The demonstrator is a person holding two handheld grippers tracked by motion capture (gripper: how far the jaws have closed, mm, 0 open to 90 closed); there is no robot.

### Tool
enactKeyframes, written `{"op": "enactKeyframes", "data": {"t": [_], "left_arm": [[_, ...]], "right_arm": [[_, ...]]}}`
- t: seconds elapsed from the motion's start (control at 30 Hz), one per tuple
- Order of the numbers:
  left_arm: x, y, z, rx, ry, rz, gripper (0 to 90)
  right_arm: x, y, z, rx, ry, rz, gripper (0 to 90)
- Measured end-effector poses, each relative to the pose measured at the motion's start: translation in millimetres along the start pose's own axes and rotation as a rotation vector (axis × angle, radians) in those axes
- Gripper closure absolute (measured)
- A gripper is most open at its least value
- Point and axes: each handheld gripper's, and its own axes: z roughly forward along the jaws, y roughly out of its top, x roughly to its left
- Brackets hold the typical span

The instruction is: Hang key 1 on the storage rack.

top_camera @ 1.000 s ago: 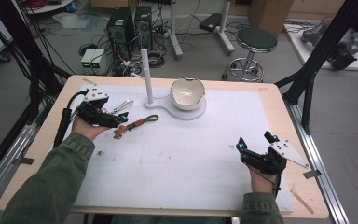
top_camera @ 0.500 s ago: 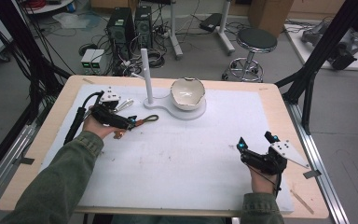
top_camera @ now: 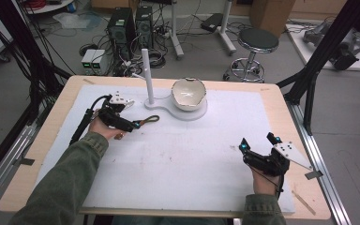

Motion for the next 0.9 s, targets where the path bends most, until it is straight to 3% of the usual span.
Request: {"op": "enactKeyframes", "data": {"t": [0.13,0.37,0.67,0.77,0.9], "left_arm": [[1.1,-3.9,9.0,0.045,0.0,0.01,1.8],[-4.7,-5.6,17.8,0.067,-0.011,0.035,2.5],[1.2,-10.8,27.2,0.095,-0.02,0.015,7.7],[2.3,-12.1,29.2,0.096,-0.039,0.012,10.7],[-0.3,-13.6,33.2,0.11,-0.049,0.042,23.0]], "right_arm": [[-0.2,-0.2,-0.4,0.001,-0.002,0.005,0.7],[-1.1,-0.4,-2.3,-0.004,-0.006,0.018,0.7],[-1.4,-1.3,-2.3,0.002,-0.007,0.02,0.7],[-1.9,-1.3,-2.1,0.0,-0.008,0.019,0.7],[-2.8,-1.2,-2.6,-0.004,-0.011,0.026,0.7]]}}
